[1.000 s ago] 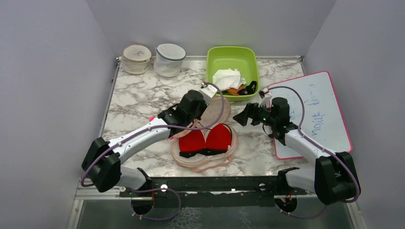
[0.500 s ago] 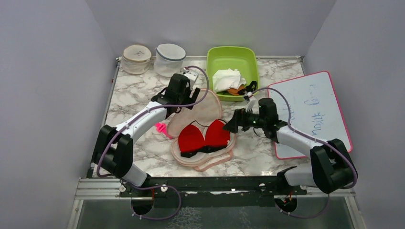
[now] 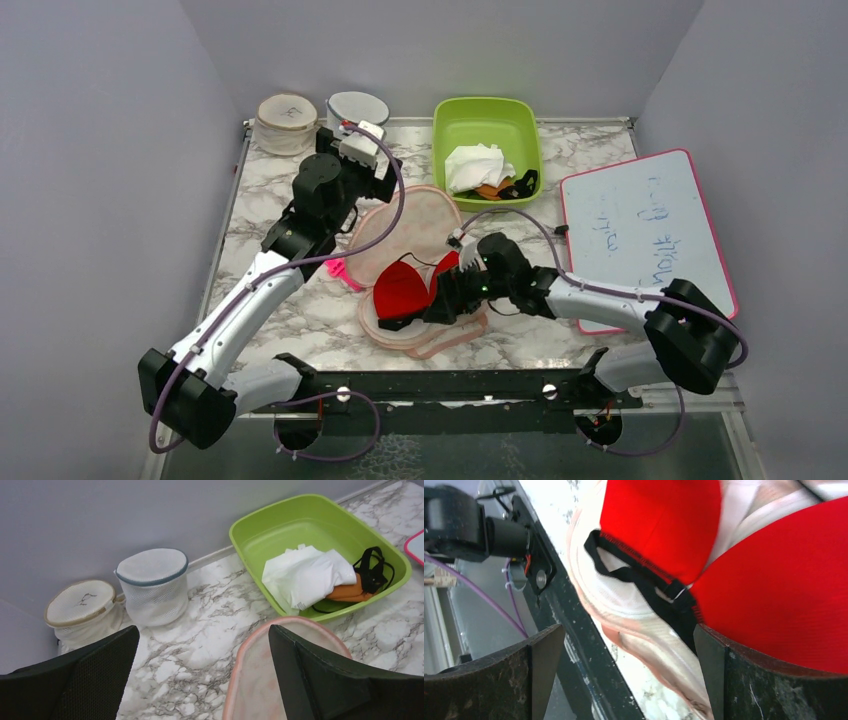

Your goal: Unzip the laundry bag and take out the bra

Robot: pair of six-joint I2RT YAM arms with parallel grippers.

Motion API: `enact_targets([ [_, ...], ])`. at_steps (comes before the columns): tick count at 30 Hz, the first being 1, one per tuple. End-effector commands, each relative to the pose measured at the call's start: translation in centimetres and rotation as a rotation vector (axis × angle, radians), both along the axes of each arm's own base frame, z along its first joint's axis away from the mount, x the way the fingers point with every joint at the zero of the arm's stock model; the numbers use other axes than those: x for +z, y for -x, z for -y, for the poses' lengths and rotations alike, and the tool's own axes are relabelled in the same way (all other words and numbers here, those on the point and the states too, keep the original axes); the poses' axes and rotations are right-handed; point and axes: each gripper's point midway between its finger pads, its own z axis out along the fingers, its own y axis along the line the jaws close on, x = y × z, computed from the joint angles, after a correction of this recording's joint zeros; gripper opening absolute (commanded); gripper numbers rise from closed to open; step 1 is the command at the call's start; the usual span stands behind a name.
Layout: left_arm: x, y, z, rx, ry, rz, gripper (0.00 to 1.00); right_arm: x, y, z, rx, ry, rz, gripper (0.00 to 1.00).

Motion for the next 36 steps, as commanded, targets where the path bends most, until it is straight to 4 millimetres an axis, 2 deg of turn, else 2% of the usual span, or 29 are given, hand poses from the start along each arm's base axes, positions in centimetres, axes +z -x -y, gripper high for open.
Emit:
enact_targets([
  [1,-3.3,0.2,-0.7,0.004,-0.085,-0.015,0.99,-1.6,0.6,-0.4,-0.060,0.054,-0.065,1.00],
  [4,-3.8,0.5,-0.8,0.005,-0.080,-0.019,0.99,-2.9,0.3,0.6,-0.123,0.096,-0.077,1.00],
  [6,-3.7,0.6,-0.4,-0.014,-0.065,-0.018,0.99,-4.0,-0.6,1.8,-0.198,0.152,-0.068,1.00],
  [11,-3.5,0.9,0.0,-0.042,-0.046,-0.020,0.99,-6.6,-3.2,6.6,-0.372,0.240,-0.108,1.00],
  [14,-3.7,1.0,0.3,-0.054,-0.040,-0.027,0.99,-7.0,-4.6,9.7,-0.442,0.243,-0.111,1.00],
  [18,-3.9,1.1,0.9,-0.080,-0.026,-0.039,0.99,-5.8,-7.1,12.3,-0.490,0.306,-0.035,1.00],
  [21,-4.1,1.1,1.2,-0.095,-0.019,-0.048,0.98,-4.4,-7.8,12.6,-0.480,0.333,-0.013,1.00],
  [28,-4.2,1.2,1.3,-0.102,-0.021,-0.055,0.98,-1.3,-6.4,11.5,-0.486,0.224,-0.077,1.00],
  [32,-4.4,1.1,1.5,-0.108,-0.020,-0.060,0.98,-0.7,-6.5,12.0,-0.613,0.188,-0.155,1.00],
  [36,-4.7,1.1,1.7,-0.116,-0.020,-0.069,0.98,-1.6,-6.2,12.5,-0.844,0.129,-0.350,0.90],
])
